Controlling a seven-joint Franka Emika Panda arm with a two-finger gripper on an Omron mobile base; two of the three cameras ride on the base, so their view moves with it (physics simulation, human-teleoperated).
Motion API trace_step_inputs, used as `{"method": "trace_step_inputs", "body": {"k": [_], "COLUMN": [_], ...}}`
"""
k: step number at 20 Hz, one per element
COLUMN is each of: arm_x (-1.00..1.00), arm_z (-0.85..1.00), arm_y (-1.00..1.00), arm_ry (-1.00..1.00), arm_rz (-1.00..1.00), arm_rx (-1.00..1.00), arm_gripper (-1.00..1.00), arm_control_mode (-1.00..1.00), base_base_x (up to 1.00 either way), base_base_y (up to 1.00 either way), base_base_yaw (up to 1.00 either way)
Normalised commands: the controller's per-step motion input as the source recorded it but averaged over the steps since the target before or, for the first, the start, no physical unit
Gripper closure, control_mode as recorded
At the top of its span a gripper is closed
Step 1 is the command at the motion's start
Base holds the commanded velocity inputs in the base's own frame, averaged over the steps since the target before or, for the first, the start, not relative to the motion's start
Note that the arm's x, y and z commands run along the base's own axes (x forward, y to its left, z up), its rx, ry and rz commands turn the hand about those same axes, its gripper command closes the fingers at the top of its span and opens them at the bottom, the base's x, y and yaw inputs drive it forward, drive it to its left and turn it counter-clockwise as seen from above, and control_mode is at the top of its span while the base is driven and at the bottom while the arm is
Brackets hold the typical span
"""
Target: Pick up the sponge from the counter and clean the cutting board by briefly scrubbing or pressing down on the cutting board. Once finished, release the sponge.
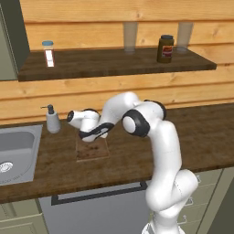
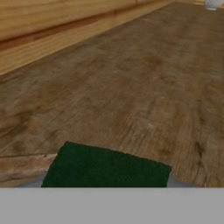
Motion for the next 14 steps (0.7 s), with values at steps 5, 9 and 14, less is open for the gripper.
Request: {"method": "trace_step_inputs", "body": {"k": [5, 9, 14], "arm_x": [0.09, 0.00, -0.01], "arm_z": [-0.57, -0.03, 0.01], "arm_y": [-0.54, -0.14, 0.00], "arm_ry": [-0.01, -0.01, 0.00], "arm_rz": [0.03, 0.01, 0.05], "arm_rx": [0.00, 0.00, 0.01], "arm_gripper": [-1.00, -1.00, -1.00], "arm_control_mode": [-1.00, -1.00, -1.00], "base_base_x": [0.00, 0.00, 0.00], "base_base_y": [0.00, 0.00, 0.00], "base_base_yaw": [0.00, 0.00, 0.00]}}
